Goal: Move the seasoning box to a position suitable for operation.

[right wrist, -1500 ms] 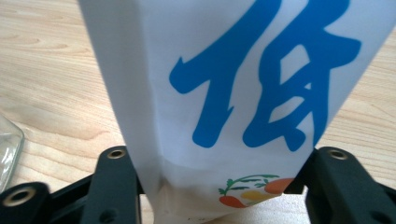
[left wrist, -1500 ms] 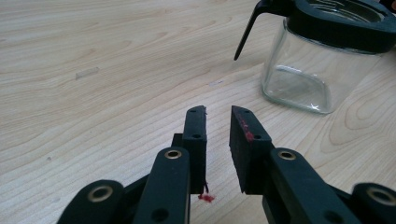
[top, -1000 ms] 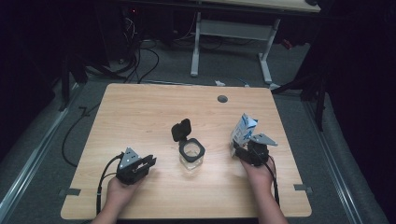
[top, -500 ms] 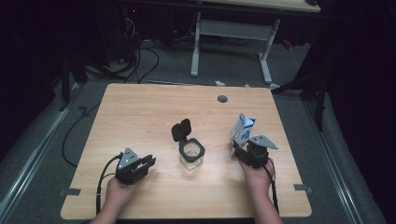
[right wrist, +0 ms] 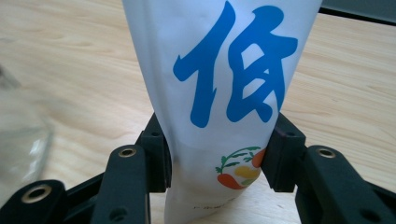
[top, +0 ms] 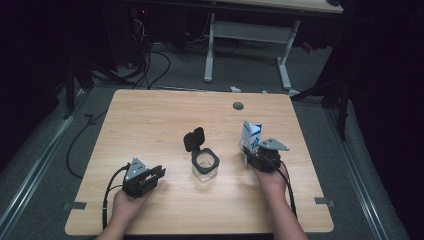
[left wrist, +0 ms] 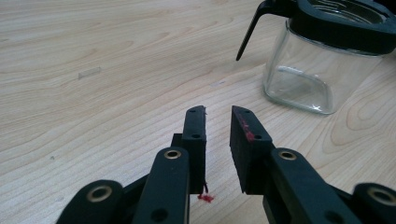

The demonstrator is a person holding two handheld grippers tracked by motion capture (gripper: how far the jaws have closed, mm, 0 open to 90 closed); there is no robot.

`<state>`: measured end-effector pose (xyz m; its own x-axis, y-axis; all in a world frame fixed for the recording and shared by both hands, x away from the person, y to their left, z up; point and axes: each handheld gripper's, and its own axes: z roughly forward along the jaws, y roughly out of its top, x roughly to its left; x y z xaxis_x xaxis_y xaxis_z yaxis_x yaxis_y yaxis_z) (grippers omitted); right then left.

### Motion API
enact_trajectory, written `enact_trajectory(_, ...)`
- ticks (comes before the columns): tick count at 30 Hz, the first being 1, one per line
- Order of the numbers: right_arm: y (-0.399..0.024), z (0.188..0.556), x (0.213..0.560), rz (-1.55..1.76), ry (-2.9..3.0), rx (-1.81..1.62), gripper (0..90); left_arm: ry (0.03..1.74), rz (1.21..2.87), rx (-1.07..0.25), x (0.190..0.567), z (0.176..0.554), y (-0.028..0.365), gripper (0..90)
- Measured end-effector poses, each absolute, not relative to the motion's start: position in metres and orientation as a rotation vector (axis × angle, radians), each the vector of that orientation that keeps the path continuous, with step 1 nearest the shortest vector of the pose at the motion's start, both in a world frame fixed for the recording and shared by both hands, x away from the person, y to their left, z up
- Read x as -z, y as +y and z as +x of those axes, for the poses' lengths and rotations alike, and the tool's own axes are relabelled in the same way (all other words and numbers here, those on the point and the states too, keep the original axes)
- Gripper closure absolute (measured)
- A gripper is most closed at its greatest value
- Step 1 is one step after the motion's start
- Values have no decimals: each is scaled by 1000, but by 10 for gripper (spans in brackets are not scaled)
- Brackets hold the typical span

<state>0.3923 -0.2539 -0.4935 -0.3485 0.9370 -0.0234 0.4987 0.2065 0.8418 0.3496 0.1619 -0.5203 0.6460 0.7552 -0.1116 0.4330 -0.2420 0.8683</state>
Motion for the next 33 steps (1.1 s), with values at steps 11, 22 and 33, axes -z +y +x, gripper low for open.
enact_trajectory(11,-256,375,486,1344,1891,-1065,410,930,1894,-411,521,349,159,756)
enact_trajectory(22,-255,362,484,1353,1842,-1072,477,934,1891,-409,521,349,159,755)
enact_trajectory(33,-261,366,475,1355,1802,-1074,537,937,1883,-411,520,348,160,751)
